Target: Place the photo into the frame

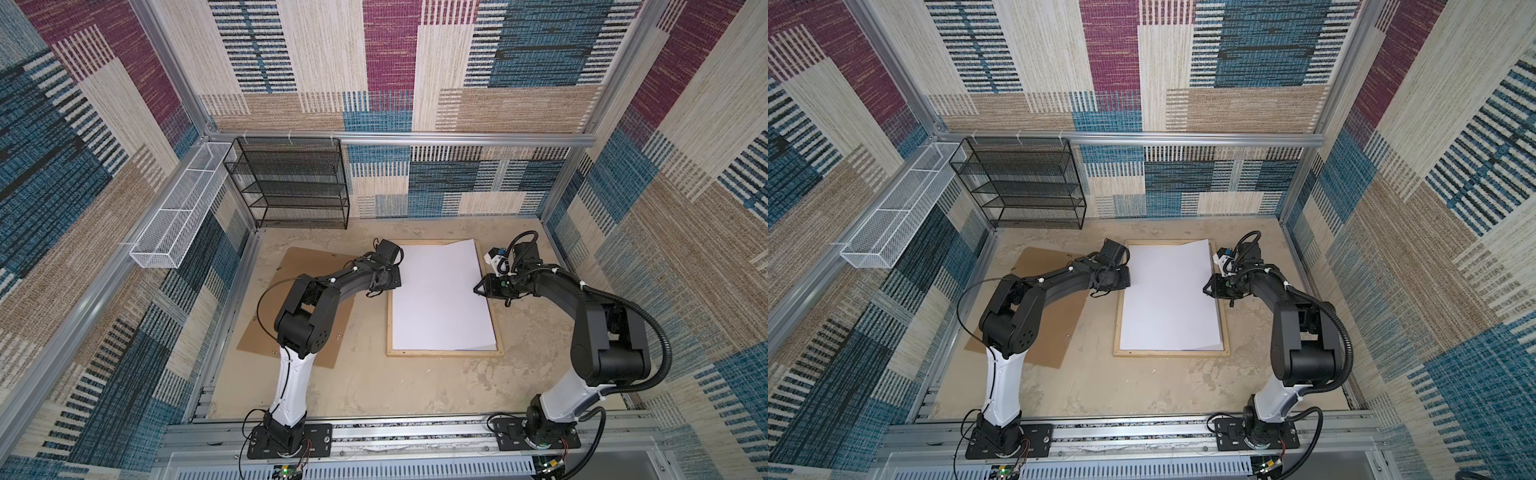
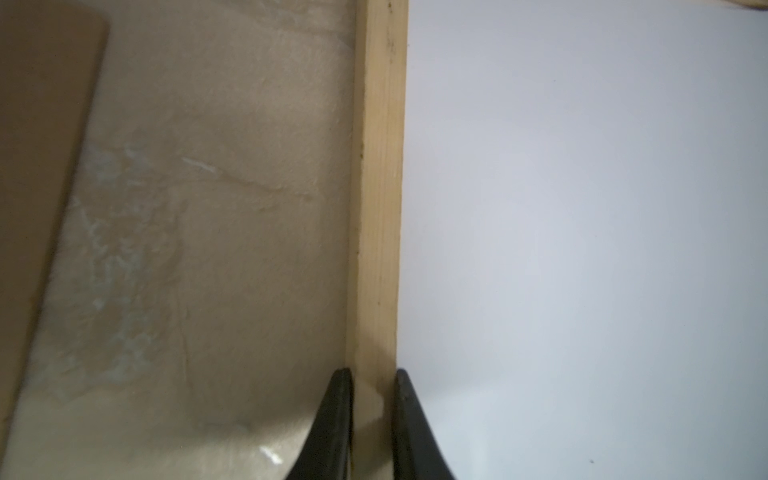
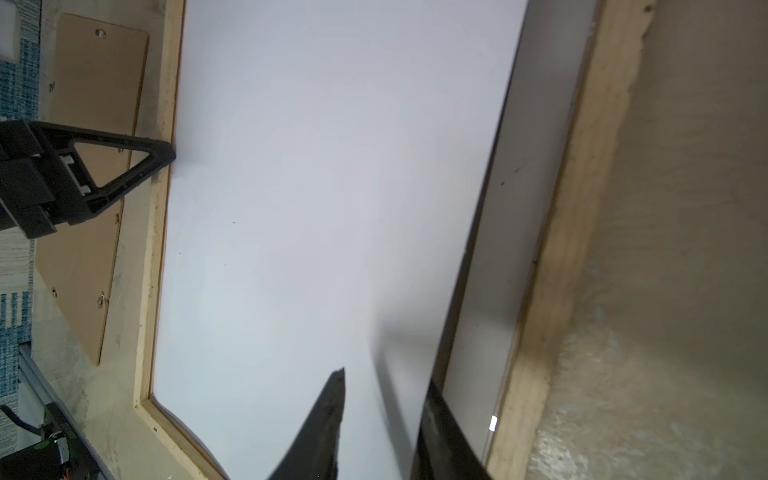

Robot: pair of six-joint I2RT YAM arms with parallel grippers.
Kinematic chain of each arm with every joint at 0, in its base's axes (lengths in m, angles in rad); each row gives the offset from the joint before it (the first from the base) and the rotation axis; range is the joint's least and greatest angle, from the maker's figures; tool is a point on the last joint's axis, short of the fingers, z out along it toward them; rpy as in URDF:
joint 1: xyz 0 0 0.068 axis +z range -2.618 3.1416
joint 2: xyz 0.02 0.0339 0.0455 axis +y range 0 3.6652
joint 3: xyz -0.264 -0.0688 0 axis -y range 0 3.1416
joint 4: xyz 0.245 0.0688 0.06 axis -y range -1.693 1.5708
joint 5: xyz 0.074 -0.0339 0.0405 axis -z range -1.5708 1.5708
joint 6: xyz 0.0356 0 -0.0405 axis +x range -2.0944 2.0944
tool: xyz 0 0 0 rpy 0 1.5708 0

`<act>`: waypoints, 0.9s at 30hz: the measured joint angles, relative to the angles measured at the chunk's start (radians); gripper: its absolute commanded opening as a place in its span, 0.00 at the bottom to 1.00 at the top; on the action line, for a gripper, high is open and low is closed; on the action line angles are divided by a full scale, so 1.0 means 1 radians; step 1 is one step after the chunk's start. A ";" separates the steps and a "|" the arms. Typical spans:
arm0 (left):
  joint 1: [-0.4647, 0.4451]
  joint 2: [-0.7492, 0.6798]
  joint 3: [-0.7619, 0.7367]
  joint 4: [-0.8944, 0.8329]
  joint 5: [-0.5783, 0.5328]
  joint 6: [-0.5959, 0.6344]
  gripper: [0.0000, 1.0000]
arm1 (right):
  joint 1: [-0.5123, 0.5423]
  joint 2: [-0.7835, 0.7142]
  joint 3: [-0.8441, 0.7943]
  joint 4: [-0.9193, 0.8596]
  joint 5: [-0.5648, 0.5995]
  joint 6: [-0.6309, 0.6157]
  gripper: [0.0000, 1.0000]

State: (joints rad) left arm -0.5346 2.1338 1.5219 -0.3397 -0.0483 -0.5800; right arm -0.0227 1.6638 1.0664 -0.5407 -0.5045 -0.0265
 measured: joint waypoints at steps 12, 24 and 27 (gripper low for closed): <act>0.003 -0.011 -0.014 -0.011 -0.002 -0.018 0.40 | -0.031 -0.070 0.024 -0.018 0.224 0.056 0.62; 0.005 -0.167 -0.023 -0.150 -0.103 0.017 0.48 | -0.002 -0.113 0.036 0.066 0.134 0.119 0.67; 0.013 -0.209 -0.028 -0.202 -0.169 0.048 0.49 | 0.076 -0.074 0.074 0.129 0.072 0.145 0.67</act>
State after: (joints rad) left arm -0.5213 1.9244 1.4937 -0.5415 -0.2173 -0.5320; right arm 0.0536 1.5894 1.1400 -0.4118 -0.4320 0.1181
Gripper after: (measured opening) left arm 0.489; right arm 0.668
